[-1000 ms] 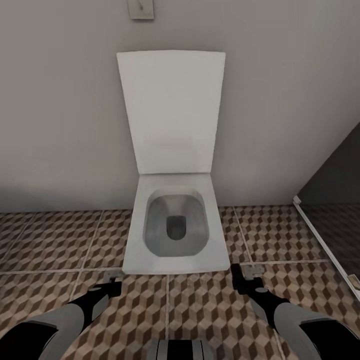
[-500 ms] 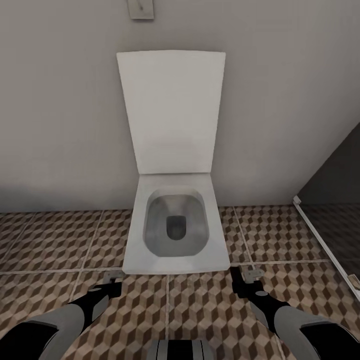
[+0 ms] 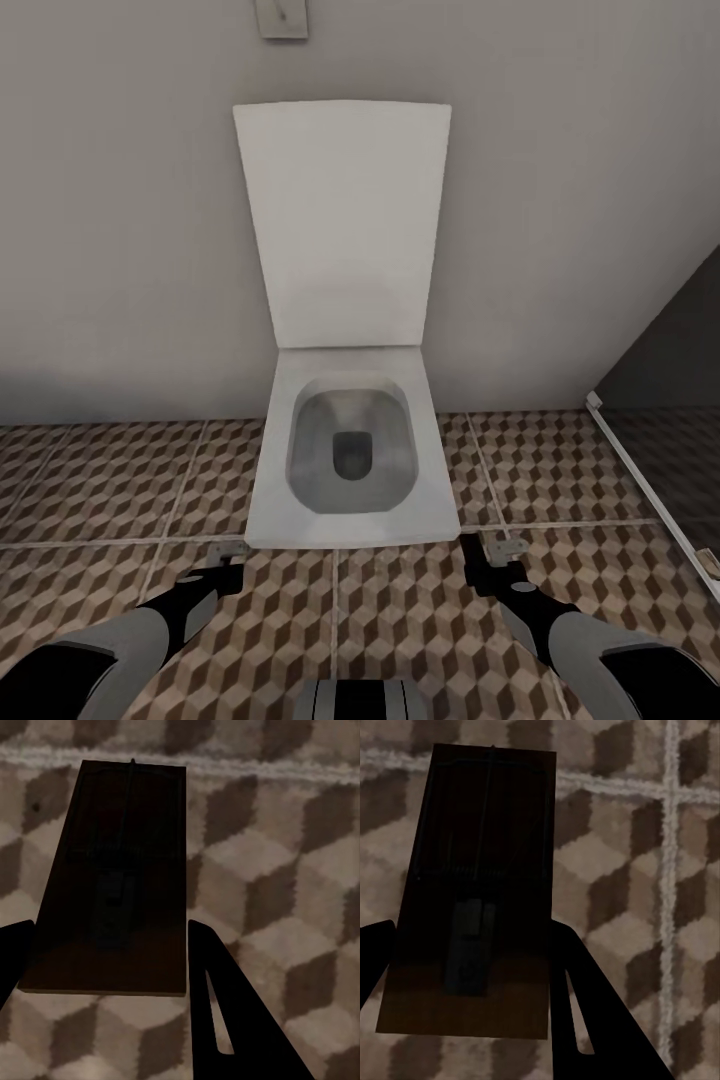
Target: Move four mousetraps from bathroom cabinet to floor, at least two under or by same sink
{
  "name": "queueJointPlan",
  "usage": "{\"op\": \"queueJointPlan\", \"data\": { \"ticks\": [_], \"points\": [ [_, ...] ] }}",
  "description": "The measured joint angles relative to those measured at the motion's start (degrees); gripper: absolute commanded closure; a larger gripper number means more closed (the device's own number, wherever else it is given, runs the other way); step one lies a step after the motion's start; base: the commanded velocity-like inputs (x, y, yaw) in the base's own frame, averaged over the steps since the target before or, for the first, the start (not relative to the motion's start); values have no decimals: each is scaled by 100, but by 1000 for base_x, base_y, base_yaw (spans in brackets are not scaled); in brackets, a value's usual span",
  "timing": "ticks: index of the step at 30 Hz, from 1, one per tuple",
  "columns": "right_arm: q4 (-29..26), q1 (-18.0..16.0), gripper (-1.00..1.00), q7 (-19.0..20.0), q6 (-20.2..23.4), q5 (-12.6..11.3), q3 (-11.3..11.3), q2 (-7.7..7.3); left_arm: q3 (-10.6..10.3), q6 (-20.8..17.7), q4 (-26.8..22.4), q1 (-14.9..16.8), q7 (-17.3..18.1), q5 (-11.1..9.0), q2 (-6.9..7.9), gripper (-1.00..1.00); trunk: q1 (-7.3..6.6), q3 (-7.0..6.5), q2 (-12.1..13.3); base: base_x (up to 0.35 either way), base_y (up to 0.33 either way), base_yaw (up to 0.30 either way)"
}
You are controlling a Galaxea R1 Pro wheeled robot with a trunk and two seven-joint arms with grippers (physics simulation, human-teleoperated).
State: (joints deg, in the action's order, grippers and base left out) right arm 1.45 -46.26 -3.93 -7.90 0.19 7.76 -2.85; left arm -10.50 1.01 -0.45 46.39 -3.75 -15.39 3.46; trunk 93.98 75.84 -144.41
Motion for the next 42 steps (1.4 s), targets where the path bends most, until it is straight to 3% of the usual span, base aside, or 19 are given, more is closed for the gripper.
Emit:
{"op": "queueJointPlan", "data": {
  "ticks": [31, 42],
  "points": [
    [-2, 0, 100, 0, 8, 12, 4, 19, 8, -74, -7, 1, -25, 31, -27, 100, 0, 0, 0, 0, 0, 0],
    [1, 0, 100, 0, 9, 26, 9, 35, 8, -76, 8, 1, -20, 25, -195, 100, 0, 0, 0, 0, 0, 0]
  ]
}}
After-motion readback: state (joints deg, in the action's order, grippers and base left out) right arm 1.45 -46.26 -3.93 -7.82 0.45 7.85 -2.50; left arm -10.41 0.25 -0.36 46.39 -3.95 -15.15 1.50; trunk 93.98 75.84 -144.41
